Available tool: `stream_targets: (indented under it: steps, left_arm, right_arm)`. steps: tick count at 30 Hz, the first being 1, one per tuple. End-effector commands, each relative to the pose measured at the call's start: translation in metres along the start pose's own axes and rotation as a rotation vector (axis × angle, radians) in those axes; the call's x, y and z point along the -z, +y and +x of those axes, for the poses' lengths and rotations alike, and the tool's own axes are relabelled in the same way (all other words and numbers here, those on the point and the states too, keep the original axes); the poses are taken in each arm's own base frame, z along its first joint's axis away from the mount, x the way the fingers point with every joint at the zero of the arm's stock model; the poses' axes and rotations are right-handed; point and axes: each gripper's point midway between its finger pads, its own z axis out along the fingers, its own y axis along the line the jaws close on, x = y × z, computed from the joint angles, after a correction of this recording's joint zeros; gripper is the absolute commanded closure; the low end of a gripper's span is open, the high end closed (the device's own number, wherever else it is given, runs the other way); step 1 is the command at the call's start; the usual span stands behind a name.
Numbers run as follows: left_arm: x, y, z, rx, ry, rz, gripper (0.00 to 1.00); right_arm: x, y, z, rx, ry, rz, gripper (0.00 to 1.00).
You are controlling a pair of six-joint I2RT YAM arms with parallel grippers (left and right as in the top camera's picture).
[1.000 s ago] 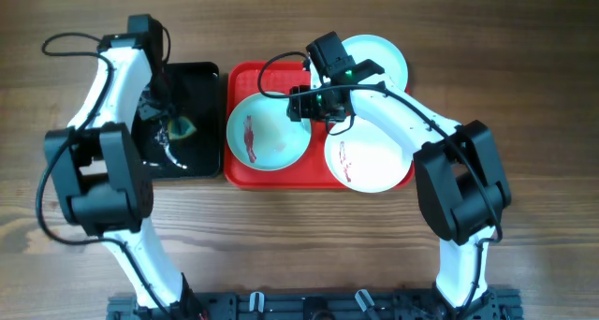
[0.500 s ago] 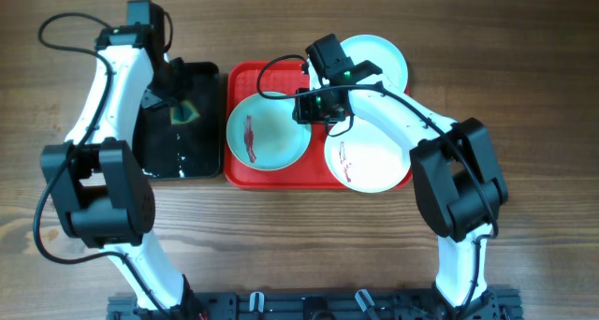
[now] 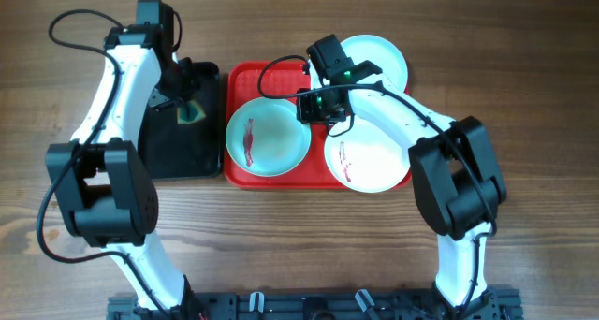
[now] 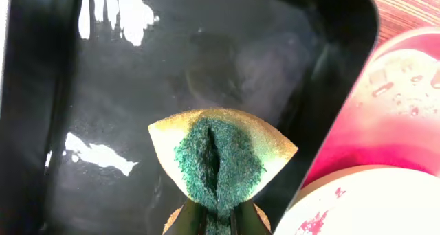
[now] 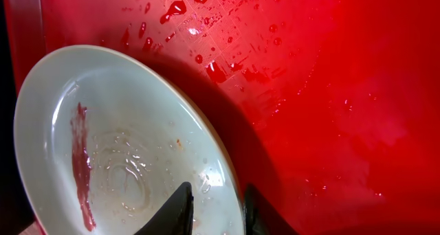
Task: Clean dirty plates on tray and stack at the side
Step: 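Grasp the green sponge with the left gripper and lift it, then move the sponge onto the left plate held by the right gripper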
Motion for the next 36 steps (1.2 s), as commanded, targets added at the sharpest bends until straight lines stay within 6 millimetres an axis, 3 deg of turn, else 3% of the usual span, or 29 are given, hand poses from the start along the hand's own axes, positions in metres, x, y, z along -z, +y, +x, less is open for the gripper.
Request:
stream_targets:
  steps: [1, 3, 6, 11, 17, 20, 22, 24, 30, 36]
  left_arm:
    - [0.011, -0.02, 0.0, -0.054, -0.028, 0.036, 0.96]
    - [0.011, -0.023, 0.001, -0.062, -0.03, 0.039, 0.96]
    - [0.011, -0.025, 0.001, -0.066, -0.031, 0.04, 0.96]
    - [0.011, -0.027, 0.002, -0.07, -0.028, 0.046, 0.96]
    - [0.014, -0.047, 0.019, -0.127, 0.049, 0.172, 0.96]
    - [0.016, -0.057, 0.028, -0.15, 0.09, 0.236, 0.96]
    - [0.019, -0.066, 0.035, -0.19, 0.117, 0.291, 0.96]
    - [0.021, -0.071, 0.041, -0.211, 0.134, 0.312, 0.96]
    - [0.02, -0.081, 0.042, -0.242, 0.114, 0.309, 0.96]
    - [0.012, -0.094, 0.048, -0.275, 0.102, 0.315, 0.96]
  right_arm:
    - [-0.013, -0.005, 0.008, -0.01, 0.041, 0.008, 0.75]
    - [-0.013, -0.006, 0.009, -0.009, 0.045, 0.01, 0.69]
    - [-0.012, -0.008, 0.014, -0.019, 0.064, 0.018, 0.5]
    - [-0.011, -0.012, 0.025, -0.047, 0.111, 0.034, 0.49]
    - [-0.009, -0.017, 0.041, -0.108, 0.172, 0.06, 0.64]
    - [-0.008, -0.018, 0.045, -0.111, 0.187, 0.067, 0.66]
    - [-0.008, -0.017, 0.043, -0.108, 0.179, 0.063, 0.78]
    - [-0.01, -0.015, 0.038, -0.107, 0.159, 0.054, 0.96]
    - [-0.01, -0.014, 0.023, -0.118, 0.105, 0.032, 0.96]
    - [-0.007, -0.025, 0.014, -0.142, 0.086, 0.032, 0.96]
